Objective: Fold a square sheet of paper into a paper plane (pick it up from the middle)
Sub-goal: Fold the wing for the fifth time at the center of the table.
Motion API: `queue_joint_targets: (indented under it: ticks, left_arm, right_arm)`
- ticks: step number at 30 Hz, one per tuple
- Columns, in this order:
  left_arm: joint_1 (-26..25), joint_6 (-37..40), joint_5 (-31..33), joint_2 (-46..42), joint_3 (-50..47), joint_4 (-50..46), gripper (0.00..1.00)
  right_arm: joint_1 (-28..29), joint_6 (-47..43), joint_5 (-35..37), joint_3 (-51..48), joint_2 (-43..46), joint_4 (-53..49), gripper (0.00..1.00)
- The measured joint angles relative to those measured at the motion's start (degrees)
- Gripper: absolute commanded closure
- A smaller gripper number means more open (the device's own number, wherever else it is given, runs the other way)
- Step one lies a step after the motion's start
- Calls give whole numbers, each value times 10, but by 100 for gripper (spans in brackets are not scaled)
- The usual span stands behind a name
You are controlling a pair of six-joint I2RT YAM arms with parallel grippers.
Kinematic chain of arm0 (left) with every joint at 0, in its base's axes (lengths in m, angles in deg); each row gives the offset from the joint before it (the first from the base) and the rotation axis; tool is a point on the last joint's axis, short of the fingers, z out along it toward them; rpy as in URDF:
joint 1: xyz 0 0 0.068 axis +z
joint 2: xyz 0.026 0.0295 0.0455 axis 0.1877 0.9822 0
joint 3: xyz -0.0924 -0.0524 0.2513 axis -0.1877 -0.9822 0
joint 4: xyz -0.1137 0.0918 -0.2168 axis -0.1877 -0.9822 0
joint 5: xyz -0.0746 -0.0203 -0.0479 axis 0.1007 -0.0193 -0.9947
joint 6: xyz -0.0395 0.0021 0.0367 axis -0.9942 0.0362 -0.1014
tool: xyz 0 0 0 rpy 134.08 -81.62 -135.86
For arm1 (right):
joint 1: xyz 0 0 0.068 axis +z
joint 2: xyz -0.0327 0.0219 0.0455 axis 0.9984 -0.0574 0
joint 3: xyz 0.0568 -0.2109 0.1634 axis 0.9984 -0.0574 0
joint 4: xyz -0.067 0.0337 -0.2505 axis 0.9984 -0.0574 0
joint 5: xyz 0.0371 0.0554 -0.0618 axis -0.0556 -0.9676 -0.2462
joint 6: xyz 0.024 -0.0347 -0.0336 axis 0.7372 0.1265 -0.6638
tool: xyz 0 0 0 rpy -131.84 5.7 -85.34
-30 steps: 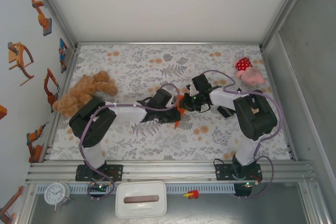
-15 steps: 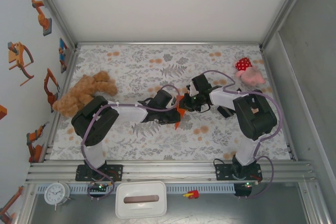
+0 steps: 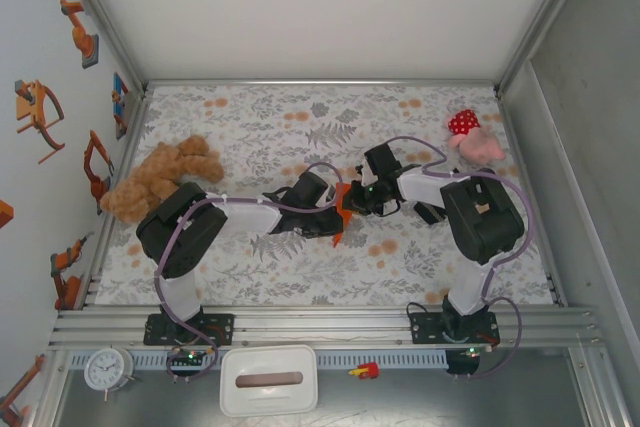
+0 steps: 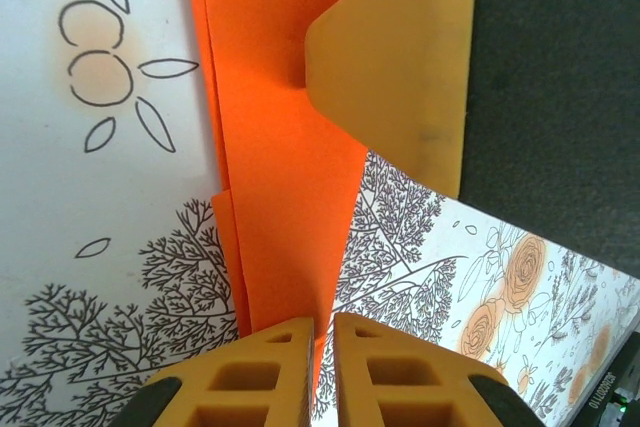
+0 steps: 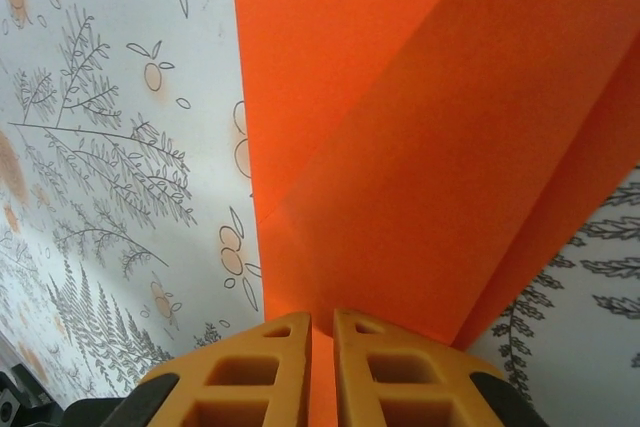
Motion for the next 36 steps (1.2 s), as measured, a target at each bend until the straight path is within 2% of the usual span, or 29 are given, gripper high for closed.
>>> queue_joint_targets:
  ticks: [36]
  left_arm:
    - [-38, -3, 12, -19, 0, -37, 83]
  right_arm:
    - [0, 0, 0, 2, -6, -4, 87]
